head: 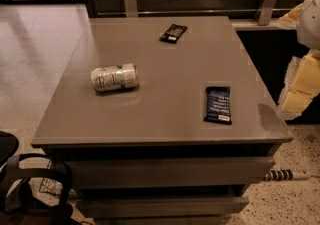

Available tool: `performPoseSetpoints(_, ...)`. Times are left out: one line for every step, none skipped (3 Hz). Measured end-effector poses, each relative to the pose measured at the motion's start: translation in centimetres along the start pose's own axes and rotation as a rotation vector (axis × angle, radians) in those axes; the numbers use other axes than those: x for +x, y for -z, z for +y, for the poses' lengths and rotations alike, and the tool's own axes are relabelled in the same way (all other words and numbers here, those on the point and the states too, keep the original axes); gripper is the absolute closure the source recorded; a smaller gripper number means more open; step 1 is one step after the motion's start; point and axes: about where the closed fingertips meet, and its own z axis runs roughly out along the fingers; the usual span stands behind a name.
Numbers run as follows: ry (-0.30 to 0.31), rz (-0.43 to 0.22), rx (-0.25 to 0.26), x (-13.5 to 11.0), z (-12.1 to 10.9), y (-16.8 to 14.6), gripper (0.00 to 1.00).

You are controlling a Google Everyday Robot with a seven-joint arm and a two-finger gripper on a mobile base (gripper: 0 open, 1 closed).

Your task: Place 7up can upright

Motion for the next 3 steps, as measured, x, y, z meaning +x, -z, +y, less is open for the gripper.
performPoseSetpoints(0.0,-0.001,0.001,0.0,0.0,0.0,0.0)
performPoseSetpoints(0.034,0.001,0.003,-1.1,-1.0,0.3,0.0)
performPoseSetpoints(0.115,0.023,-0.014,-4.5,-3.2,-0.5,0.0)
